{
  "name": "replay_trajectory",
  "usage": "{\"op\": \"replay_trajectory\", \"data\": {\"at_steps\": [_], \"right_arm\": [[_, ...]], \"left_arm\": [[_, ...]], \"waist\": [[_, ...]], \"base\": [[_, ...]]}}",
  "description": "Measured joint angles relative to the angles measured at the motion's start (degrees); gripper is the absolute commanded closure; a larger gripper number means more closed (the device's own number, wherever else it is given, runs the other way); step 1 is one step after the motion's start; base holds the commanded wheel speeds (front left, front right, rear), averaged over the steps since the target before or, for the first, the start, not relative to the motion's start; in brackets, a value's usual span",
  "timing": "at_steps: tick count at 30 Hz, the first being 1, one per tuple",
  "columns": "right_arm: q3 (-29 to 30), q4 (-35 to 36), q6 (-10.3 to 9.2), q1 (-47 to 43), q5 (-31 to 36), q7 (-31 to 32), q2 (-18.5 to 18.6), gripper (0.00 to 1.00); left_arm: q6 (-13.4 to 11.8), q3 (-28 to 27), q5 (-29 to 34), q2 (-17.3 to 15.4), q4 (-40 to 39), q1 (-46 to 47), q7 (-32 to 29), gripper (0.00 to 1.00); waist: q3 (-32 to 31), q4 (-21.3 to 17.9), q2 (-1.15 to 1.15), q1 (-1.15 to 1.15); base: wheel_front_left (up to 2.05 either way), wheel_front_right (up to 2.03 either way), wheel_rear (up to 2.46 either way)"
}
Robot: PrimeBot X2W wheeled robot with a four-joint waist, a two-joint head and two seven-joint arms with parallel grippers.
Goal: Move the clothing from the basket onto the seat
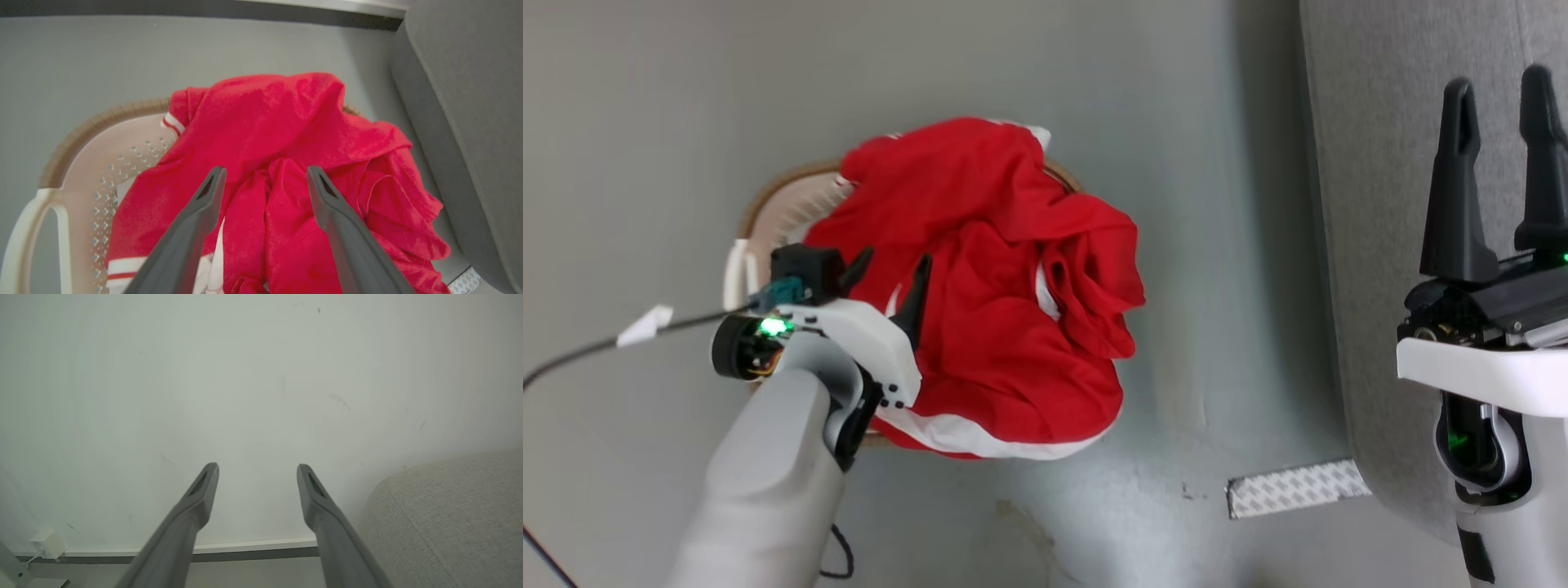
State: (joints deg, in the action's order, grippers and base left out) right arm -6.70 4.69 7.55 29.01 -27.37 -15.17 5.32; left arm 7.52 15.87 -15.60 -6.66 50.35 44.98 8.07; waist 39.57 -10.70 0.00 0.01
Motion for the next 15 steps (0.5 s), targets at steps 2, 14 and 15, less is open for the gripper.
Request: {"op": "replay_trajectory", "data": {"at_steps": [2, 14, 15], "right_arm": [[-0.12, 0.55, 0.00, 0.43, -0.24, 0.00, -0.20, 0.00], [-0.87, 2.82, 0.00, 2.69, -0.86, 0.00, -1.55, 0.00], [-1.02, 2.88, 0.00, 2.69, -0.87, 0.00, -1.62, 0.00]], "left_arm": [[0.00, 1.32, -1.63, -0.02, 3.04, 1.96, -3.00, 0.00], [0.00, 7.43, -5.00, -3.75, 15.07, 12.96, -14.37, 0.00], [0.00, 7.56, -5.00, -4.13, 16.02, 13.68, -14.62, 0.00]], "waist": [[1.11, -0.68, 0.00, 0.00], [8.01, -5.00, 0.00, 0.00], [8.47, -5.40, 0.00, 0.00]], "base": [[0.00, 0.00, 0.00], [0.00, 0.00, 0.00], [0.00, 0.00, 0.00]]}}
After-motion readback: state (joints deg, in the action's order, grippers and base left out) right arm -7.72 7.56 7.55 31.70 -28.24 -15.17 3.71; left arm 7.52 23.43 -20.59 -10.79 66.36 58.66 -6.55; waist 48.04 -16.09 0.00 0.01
